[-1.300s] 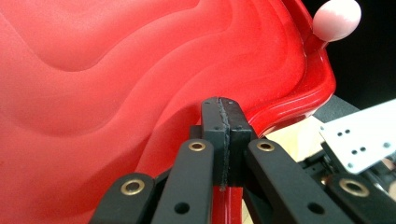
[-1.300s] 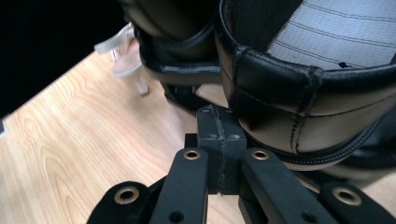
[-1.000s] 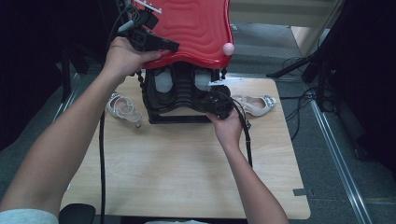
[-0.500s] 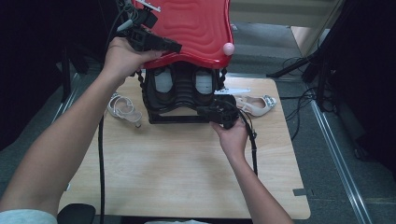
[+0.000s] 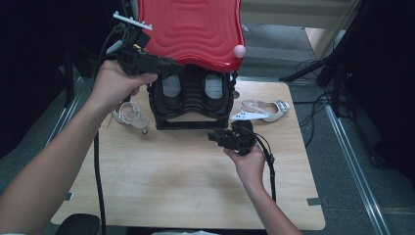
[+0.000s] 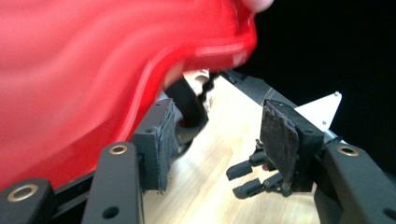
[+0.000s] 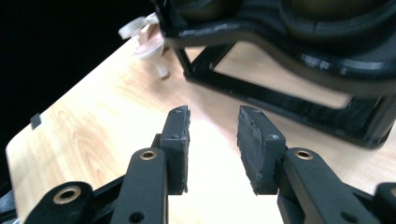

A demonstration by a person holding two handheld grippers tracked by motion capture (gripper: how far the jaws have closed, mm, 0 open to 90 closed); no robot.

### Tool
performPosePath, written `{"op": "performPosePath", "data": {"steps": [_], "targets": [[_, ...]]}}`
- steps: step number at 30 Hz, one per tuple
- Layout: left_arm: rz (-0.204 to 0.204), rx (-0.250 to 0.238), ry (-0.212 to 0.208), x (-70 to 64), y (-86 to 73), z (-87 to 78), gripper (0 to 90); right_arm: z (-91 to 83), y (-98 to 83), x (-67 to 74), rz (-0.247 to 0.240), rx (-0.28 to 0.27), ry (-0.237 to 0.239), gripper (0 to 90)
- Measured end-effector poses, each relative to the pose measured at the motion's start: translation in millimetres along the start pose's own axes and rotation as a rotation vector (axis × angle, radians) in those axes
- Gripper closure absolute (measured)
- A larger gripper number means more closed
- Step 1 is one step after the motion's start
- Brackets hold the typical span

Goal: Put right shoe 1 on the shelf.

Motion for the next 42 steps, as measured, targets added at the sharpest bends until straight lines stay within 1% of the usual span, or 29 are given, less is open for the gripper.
{"op": "performPosePath", "data": {"steps": [2, 4, 7, 9, 10, 11, 12, 13, 14, 15, 17, 18, 19, 20, 21, 22, 24, 26, 29, 31, 32, 33, 34, 36, 38, 39, 40, 41, 42], "targets": [[0.000, 0.007, -0.005, 0.2, -10.5, 1.2, 44.5, -1.6, -6.1, 0.0, 0.015, 0.022, 0.006, 70.6], [0.003, 0.019, 0.003, 0.7, -21.3, 2.8, 44.4, -3.9, -11.5, 0.4, 0.015, 0.027, 0.003, 71.6], [0.004, 0.025, -0.004, 1.0, -36.8, 6.7, 44.5, -6.4, -19.0, 2.7, 0.016, 0.028, 0.023, 70.0], [0.008, 0.031, -0.009, 0.5, -47.0, 10.7, 44.7, -6.6, -23.1, 2.8, 0.012, 0.036, 0.022, 70.1], [0.008, 0.035, -0.018, 0.1, -53.6, 13.2, 44.8, -6.6, -25.4, 2.6, 0.011, 0.034, 0.017, 70.2], [0.008, 0.036, -0.022, -0.2, -57.4, 14.9, 44.8, -6.6, -28.7, 1.5, 0.017, 0.037, 0.016, 71.2], [0.013, 0.036, -0.018, -0.1, -63.4, 17.4, 44.8, -6.2, -30.9, 0.6, 0.018, 0.043, 0.024, 70.5], [0.015, 0.035, -0.016, 0.0, -68.2, 19.7, 44.9, -5.1, -34.7, -1.9, 0.021, 0.052, 0.022, 71.0], [0.012, 0.041, -0.017, 0.1, -73.2, 21.9, 44.8, -4.2, -37.5, -3.6, 0.021, 0.046, 0.006, 69.4], [0.013, 0.044, -0.017, 0.2, -77.1, 23.8, 44.8, -4.4, -40.2, -6.5, 0.017, 0.043, -0.028, 70.9], [0.008, 0.053, -0.017, 0.5, -86.8, 28.5, 44.8, -4.8, -44.0, -10.0, 0.008, 0.032, -0.055, 71.3], [0.009, 0.058, -0.017, 0.8, -91.9, 30.9, 44.8, -4.9, -45.5, -11.5, 0.019, 0.042, -0.047, 69.9], [0.011, 0.063, -0.016, 0.9, -96.9, 33.0, 44.8, -5.0, -46.3, -13.0, 0.038, 0.051, -0.037, 66.4], [0.016, 0.065, -0.014, 1.4, -102.8, 35.7, 44.8, -5.7, -46.7, -14.3, 0.052, 0.060, -0.029, 65.8], [0.017, 0.066, -0.018, 1.9, -107.5, 37.8, 44.8, -6.5, -46.8, -14.7, 0.049, 0.063, -0.017, 64.2], [0.017, 0.064, -0.019, 2.8, -112.1, 39.8, 44.8, -7.4, -46.9, -14.9, 0.044, 0.064, -0.023, 63.7], [0.017, 0.064, -0.024, 4.5, -121.1, 43.8, 44.5, -10.6, -46.9, -14.3, 0.031, 0.055, -0.012, 61.6], [0.009, 0.069, -0.025, 6.3, -128.8, 47.1, 44.1, -14.0, -46.7, -13.6, 0.029, 0.052, 0.023, 61.5], [0.008, 0.089, -0.024, 9.7, -140.5, 50.8, 44.0, -18.9, -46.9, -14.6, 0.030, 0.059, 0.049, 61.5], [-0.003, 0.089, -0.018, 11.7, -147.7, 52.9, 43.0, -21.8, -47.8, -15.4, 0.028, 0.070, 0.078, 60.3], [-0.006, 0.091, -0.016, 13.0, -151.3, 53.7, 42.8, -23.1, -48.4, -16.1, 0.014, 0.070, 0.077, 59.7], [-0.013, 0.097, -0.015, 14.5, -155.5, 54.5, 42.9, -24.3, -49.6, -15.9, -0.006, 0.072, 0.087, 56.7], [-0.024, 0.095, -0.016, 14.8, -158.0, 54.9, 42.9, -25.4, -50.5, -16.3, 0.004, 0.082, 0.089, 53.4], [-0.034, 0.101, -0.013, 17.2, -165.0, 55.5, 43.1, -27.1, -53.4, -18.2, -0.005, 0.097, 0.095, 53.4], [-0.034, 0.104, 0.008, 19.1, -170.4, 55.3, 43.8, -28.7, -56.5, -20.3, -0.006, 0.097, 0.103, 53.5], [-0.032, 0.105, 0.010, 20.4, -173.3, 55.0, 44.2, -29.9, -58.4, -21.7, -0.008, 0.097, 0.107, 52.9], [-0.041, 0.111, 0.013, 22.3, -176.5, 54.4, 44.4, -30.7, -60.0, -23.6, -0.017, 0.088, 0.103, 51.8], [-0.060, 0.111, 0.012, 24.9, -180.3, 53.9, 45.0, -31.9, -61.8, -25.5, -0.030, 0.082, 0.097, 50.6], [-0.067, 0.104, 0.016, 27.3, -183.2, 52.5, 46.6, -33.2, -63.8, -27.3, -0.044, 0.072, 0.090, 50.2]]}}
Point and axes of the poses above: each handheld gripper's, and its own axes: z roughly forward along the jaws, y roughly out of its top, x roughly to its left, the point moved 6 cm from there along z, roughly forward along the jaws, and after that the axes turned 12 degrees about -y, right-handed, at the moved point
